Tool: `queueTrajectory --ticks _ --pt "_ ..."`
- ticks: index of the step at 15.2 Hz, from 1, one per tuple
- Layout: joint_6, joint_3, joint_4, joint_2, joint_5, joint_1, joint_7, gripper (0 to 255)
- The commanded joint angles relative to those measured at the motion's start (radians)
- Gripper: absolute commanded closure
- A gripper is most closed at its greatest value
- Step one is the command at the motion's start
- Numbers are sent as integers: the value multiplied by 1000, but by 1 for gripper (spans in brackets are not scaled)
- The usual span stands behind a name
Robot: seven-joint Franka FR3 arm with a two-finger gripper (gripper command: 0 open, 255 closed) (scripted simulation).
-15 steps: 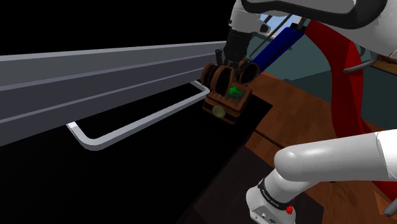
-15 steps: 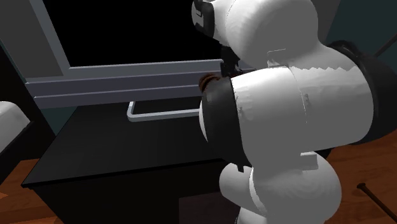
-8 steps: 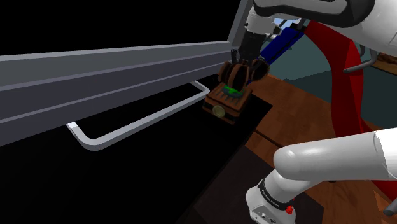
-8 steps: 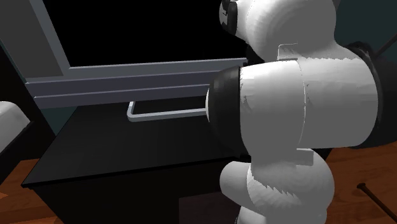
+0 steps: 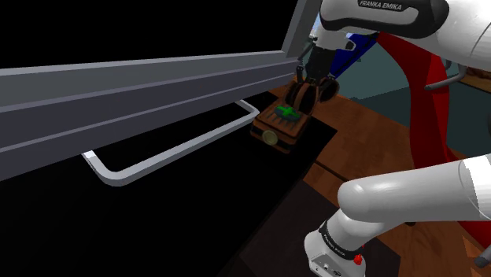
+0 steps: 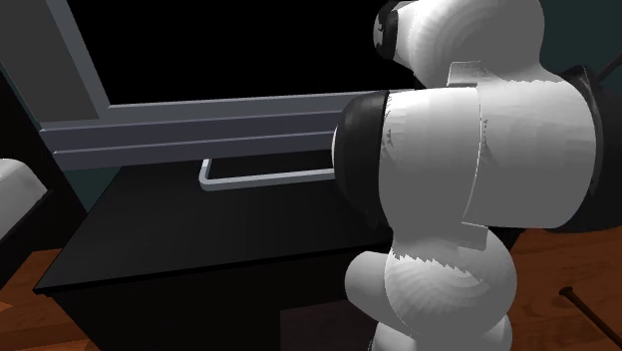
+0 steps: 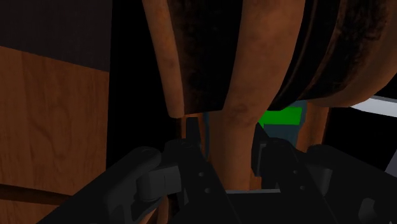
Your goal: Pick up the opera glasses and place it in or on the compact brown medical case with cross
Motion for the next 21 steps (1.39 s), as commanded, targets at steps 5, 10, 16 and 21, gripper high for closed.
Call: queueTrajectory --ticks 5,10,16,21 --pt "80 3 -87 -9 3 2 0 255" --pt "130 6 -139 -11 5 4 2 255" --pt "130 6 -139 -11 5 4 2 255" --pt "130 6 -139 -10 5 4 2 0"
